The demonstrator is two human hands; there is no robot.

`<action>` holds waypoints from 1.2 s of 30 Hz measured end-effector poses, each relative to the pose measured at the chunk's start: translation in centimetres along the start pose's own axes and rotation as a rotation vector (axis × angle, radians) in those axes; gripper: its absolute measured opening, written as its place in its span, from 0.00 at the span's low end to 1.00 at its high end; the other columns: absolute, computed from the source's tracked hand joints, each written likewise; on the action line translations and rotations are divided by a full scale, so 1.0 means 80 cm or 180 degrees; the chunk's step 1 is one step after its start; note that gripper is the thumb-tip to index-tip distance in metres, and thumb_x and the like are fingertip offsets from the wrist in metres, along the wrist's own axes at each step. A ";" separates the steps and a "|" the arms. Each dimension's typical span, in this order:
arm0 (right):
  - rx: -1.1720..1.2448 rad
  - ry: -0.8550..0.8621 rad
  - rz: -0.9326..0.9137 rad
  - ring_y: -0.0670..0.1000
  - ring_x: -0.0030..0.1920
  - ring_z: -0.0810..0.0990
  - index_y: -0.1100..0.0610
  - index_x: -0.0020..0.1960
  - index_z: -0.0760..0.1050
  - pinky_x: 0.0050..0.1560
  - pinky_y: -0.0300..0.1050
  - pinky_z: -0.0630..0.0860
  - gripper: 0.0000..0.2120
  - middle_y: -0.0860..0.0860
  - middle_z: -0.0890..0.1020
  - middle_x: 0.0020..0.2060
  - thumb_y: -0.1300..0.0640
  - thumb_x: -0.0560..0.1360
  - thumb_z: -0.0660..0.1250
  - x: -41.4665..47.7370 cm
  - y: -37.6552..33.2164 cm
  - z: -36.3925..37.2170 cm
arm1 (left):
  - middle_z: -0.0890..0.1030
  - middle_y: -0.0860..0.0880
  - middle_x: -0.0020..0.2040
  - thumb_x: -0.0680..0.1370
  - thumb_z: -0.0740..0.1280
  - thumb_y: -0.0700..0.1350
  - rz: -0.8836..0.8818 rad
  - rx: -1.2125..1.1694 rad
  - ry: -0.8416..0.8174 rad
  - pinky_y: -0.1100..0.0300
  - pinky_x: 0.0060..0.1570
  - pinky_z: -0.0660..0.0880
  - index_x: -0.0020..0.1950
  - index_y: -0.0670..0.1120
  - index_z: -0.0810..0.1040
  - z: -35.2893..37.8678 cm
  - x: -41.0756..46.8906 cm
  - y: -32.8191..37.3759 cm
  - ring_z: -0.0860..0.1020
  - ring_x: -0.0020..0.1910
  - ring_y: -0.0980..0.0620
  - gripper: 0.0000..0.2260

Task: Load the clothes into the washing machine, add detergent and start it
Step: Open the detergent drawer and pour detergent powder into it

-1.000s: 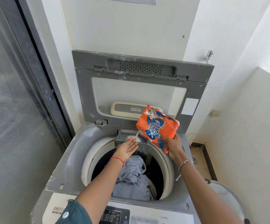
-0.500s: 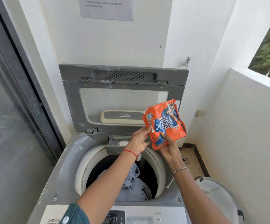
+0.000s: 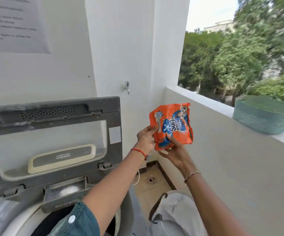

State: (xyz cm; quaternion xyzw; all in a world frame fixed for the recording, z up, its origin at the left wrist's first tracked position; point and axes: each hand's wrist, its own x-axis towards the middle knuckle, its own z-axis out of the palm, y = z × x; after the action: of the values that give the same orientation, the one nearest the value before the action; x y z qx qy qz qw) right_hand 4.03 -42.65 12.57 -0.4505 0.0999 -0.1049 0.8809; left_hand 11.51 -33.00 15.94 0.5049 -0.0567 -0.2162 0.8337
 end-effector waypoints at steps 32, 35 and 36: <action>0.0018 0.1969 -0.0265 0.66 0.70 0.61 0.66 0.71 0.56 0.68 0.61 0.62 0.23 0.64 0.58 0.71 0.73 0.77 0.53 0.075 -0.463 -0.330 | 0.78 0.42 0.48 0.76 0.63 0.30 -0.0106 0.1380 -0.1615 0.53 0.42 0.78 0.54 0.38 0.74 0.548 0.222 -0.125 0.79 0.28 0.55 0.09; -0.0254 0.2120 -0.0331 0.66 0.70 0.60 0.66 0.66 0.62 0.67 0.63 0.63 0.19 0.63 0.58 0.71 0.75 0.76 0.53 0.078 -0.458 -0.324 | 0.77 0.36 0.57 0.75 0.64 0.29 -0.0036 0.1749 -0.1492 0.52 0.50 0.75 0.62 0.33 0.73 0.537 0.227 -0.121 0.78 0.43 0.46 0.16; -0.0257 0.2141 -0.0356 0.65 0.71 0.60 0.65 0.67 0.61 0.67 0.63 0.61 0.21 0.63 0.58 0.71 0.75 0.76 0.52 0.080 -0.454 -0.318 | 0.77 0.36 0.58 0.75 0.64 0.28 -0.0031 0.1768 -0.1416 0.53 0.50 0.74 0.63 0.33 0.72 0.530 0.229 -0.117 0.77 0.47 0.45 0.17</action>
State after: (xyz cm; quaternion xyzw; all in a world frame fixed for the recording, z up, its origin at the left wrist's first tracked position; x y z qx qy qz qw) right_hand -0.15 -84.88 27.02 -0.4300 0.3639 -0.2916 0.7731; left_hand 11.91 -79.02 26.03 0.6531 -0.2911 -0.3011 0.6309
